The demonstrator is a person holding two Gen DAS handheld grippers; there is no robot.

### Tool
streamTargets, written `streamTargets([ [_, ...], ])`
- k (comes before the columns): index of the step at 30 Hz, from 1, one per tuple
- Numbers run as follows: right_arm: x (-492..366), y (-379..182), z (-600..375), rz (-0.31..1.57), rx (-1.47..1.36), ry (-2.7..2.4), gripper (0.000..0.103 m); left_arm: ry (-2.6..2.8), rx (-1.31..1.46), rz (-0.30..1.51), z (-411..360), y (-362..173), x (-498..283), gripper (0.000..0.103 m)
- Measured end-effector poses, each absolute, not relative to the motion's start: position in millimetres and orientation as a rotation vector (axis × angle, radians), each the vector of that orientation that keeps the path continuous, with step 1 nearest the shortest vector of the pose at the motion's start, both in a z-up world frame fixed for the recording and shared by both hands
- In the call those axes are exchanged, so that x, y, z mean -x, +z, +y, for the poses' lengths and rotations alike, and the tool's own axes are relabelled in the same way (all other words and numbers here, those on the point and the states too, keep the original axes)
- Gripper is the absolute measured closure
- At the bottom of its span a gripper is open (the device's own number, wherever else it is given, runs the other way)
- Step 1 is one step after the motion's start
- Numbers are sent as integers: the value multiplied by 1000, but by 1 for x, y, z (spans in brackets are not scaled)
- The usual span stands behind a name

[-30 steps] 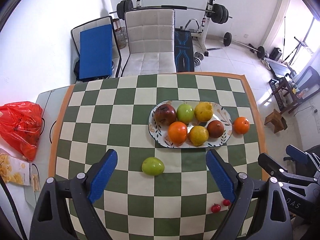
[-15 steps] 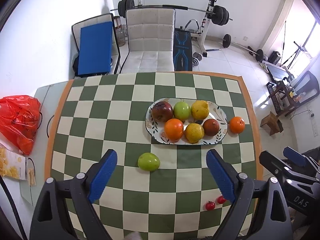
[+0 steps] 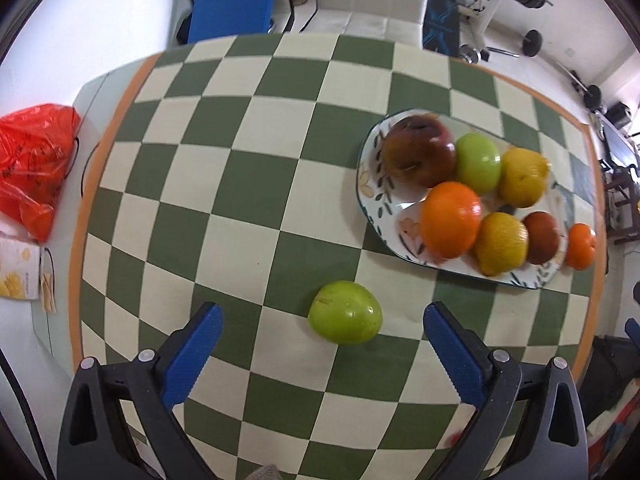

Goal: Organize fruits
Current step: 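Grasp the orange with the right tool while the left grasps the green apple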

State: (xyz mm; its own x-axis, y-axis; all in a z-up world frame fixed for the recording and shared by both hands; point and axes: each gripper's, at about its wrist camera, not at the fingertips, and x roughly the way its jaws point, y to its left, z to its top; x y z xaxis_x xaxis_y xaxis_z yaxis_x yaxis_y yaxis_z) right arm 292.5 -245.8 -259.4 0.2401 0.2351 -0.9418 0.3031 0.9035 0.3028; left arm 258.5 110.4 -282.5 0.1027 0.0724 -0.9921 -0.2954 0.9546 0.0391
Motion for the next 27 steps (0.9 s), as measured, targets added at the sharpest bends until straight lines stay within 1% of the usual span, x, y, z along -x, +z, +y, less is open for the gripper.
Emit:
streamTargets([
  [5, -344, -312, -261, 1385, -483, -117, 10, 317, 197, 1498, 116, -313, -271, 0],
  [7, -363, -336, -262, 1422, -486, -130, 14, 325, 199, 1514, 117, -322, -274, 0],
  [10, -380, -361, -259, 1461, -488, -138, 23, 328, 197, 1536, 118, -331, -276, 0],
  [11, -384, -369, -257, 1471, -486, -126, 32, 329, 197, 1541, 118, -333, -276, 0],
  [12, -388, -375, -252, 1481, -480, -103, 36, 328, 200, 1542, 119, -333, -276, 0],
  [17, -379, -373, -238, 1495, -375, -76, 37, 309, 230, 1544, 123, -332, -274, 0],
  [21, -339, -369, -228, 1539, -353, -14, 37, 260, 267, 1570, 125, -340, -271, 0],
  [27, -283, -378, -188, 1623, -321, 102, 37, 158, 146, 1615, 106, -362, -271, 0],
])
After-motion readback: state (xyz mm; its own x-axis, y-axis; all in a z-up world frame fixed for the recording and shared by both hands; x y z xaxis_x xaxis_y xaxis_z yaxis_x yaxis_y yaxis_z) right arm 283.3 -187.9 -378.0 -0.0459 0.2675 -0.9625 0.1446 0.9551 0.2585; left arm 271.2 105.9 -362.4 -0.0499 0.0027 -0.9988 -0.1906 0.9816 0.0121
